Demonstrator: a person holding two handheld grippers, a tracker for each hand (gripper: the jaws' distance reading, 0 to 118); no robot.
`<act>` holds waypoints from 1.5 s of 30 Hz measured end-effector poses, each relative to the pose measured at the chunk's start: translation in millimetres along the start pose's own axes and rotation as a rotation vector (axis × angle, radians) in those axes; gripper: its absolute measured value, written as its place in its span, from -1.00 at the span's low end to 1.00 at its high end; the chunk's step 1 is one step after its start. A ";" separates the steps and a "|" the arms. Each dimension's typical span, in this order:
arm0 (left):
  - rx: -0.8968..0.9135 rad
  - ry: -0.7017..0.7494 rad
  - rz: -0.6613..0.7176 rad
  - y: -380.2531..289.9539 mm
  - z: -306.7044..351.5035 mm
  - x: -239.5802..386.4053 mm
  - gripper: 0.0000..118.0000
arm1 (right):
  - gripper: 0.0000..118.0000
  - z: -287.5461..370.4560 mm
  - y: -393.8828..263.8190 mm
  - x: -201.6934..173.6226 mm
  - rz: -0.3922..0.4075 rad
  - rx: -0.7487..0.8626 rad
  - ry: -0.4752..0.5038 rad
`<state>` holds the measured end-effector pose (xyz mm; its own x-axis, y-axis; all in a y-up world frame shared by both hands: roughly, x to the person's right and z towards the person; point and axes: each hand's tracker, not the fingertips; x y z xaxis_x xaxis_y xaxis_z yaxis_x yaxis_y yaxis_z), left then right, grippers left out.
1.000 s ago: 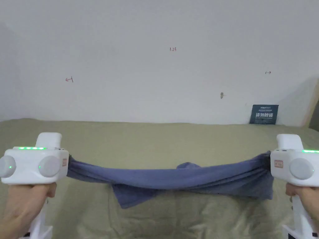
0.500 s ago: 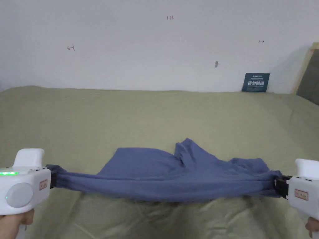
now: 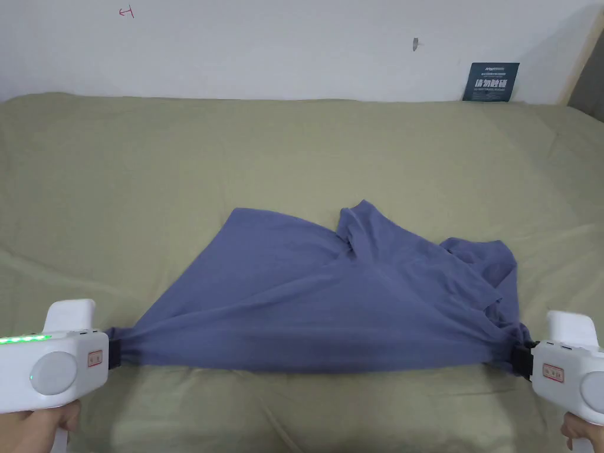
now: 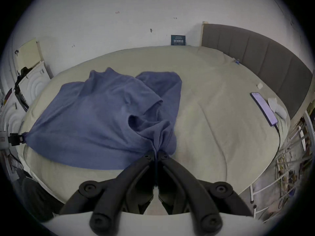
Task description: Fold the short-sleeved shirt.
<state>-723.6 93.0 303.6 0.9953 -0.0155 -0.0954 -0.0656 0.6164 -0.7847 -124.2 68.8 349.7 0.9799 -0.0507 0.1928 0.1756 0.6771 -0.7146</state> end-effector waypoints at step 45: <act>-0.125 -0.145 -0.153 35.8 -27.0 1.2 -0.96 | -1.00 44.8 -10.9 -164.2 0.236 0.035 0.270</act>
<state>-726.6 93.8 258.8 0.9935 0.0174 0.1125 0.0877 0.5130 -0.8539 -291.3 102.7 355.9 0.9836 -0.0789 -0.1623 -0.0570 0.7177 -0.6941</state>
